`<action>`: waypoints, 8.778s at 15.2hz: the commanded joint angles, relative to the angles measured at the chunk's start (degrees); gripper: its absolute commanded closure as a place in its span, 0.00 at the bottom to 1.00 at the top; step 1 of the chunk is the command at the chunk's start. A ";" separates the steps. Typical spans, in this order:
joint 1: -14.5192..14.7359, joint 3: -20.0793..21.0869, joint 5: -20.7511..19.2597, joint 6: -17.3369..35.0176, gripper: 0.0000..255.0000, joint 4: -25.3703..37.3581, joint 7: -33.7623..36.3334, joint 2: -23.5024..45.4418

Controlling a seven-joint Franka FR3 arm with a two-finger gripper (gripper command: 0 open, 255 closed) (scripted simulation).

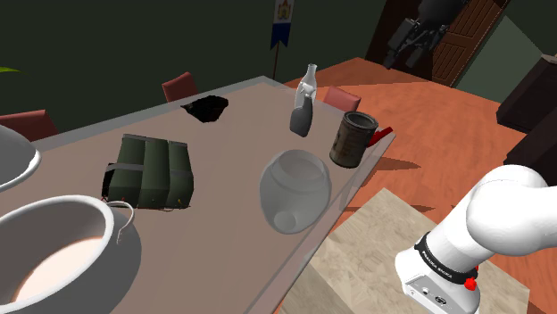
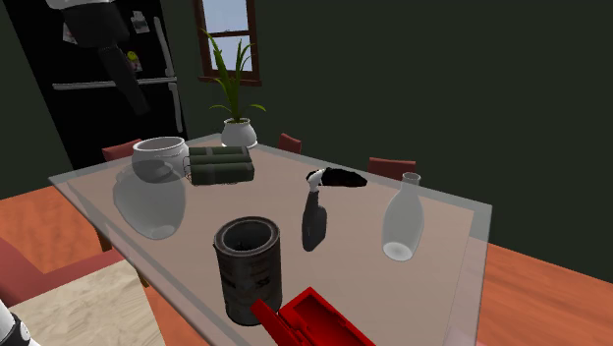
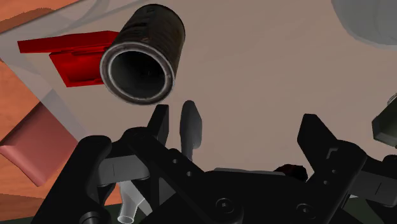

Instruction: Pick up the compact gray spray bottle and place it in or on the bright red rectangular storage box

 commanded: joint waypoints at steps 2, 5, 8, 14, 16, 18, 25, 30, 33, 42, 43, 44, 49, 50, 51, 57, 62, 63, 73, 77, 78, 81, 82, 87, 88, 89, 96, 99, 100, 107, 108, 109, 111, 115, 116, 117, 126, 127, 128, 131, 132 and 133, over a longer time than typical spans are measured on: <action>0.05 -0.74 -0.18 1.42 0.00 0.14 -0.80 1.71; 0.27 -2.92 -0.50 5.50 0.00 1.03 -3.24 7.13; 0.60 -5.03 -0.44 9.23 0.00 2.62 -5.77 12.93; 1.53 -9.03 1.09 15.37 0.00 7.88 -11.26 25.45; 1.82 -10.22 2.09 16.94 0.00 10.25 -13.26 29.85; 2.06 -11.33 3.34 18.24 0.00 12.92 -15.34 34.35; 1.57 -13.69 9.28 20.42 0.00 24.83 -22.87 50.79; -0.39 -13.62 13.71 19.53 0.00 36.14 -27.46 63.13; -1.05 -13.30 14.64 19.70 0.00 38.61 -28.32 66.17; -1.05 -12.92 15.43 23.84 0.00 36.35 -28.83 68.13; -1.05 -12.92 15.43 23.84 0.00 36.35 -28.83 68.13; -1.05 -12.92 15.43 23.84 0.00 36.35 -28.83 68.13; -1.05 -12.93 15.43 23.83 1.00 36.36 -28.83 68.13; -1.05 -12.93 15.43 23.83 1.00 36.36 -28.83 68.13; -1.05 -12.93 15.43 23.83 1.00 36.36 -28.83 68.13; -1.05 -12.92 15.43 23.84 1.00 36.35 -28.83 68.13; -1.04 -13.13 14.90 20.44 1.00 38.83 -28.29 67.14; -1.04 -13.17 14.81 19.74 1.00 39.37 -28.19 66.98; -1.25 -13.45 14.16 12.51 1.00 45.75 -27.32 66.04; -1.43 -13.53 14.05 9.44 1.00 48.86 -27.03 66.06; -1.48 -13.55 14.04 8.65 1.00 49.69 -26.96 66.10; -1.67 -13.59 14.04 6.24 1.00 52.34 -26.76 66.34; -1.75 -13.60 14.05 5.41 1.00 53.28 -26.70 66.45; -2.22 -13.65 14.22 1.12 1.00 58.44 -26.41 67.32; -2.34 -13.66 14.28 0.22 1.00 59.58 -26.36 67.57; -2.46 -13.67 14.34 -0.69 1.00 60.76 -26.30 67.84; -5.55 -15.82 13.63 -1.93 1.00 54.97 -31.91 61.19; -7.29 -17.03 13.37 -2.99 1.00 53.31 -34.88 58.70; -7.90 -17.44 13.31 -3.41 1.00 52.94 -35.90 57.99; -12.57 -20.75 13.32 -7.29 1.00 52.91 -43.52 54.83; -13.30 -21.27 13.41 -7.96 1.00 53.26 -44.69 54.65; -14.06 -21.81 13.53 -8.66 1.00 53.71 -45.87 54.54; -15.66 -22.89 13.85 -10.16 1.00 54.89 -48.30 54.54; -18.43 -24.77 14.49 -12.02 1.00 56.36 -52.58 54.79; -18.23 -24.71 14.24 -11.04 1.00 54.97 -52.55 54.31; -18.05 -24.64 14.01 -10.07 1.00 53.62 -52.53 53.87; -17.05 -24.18 12.59 -2.04 1.00 43.07 -52.49 50.97; -16.98 -24.14 12.50 -1.20 1.00 42.04 -52.51 50.76; -16.92 -24.10 12.41 -0.37 1.00 41.03 -52.53 50.56; -16.77 -24.01 12.22 2.08 1.00 38.16 -52.63 50.08; -16.73 -23.98 12.18 2.89 1.00 37.24 -52.67 49.95; -16.69 -23.96 12.14 3.69 1.00 36.34 -52.72 49.84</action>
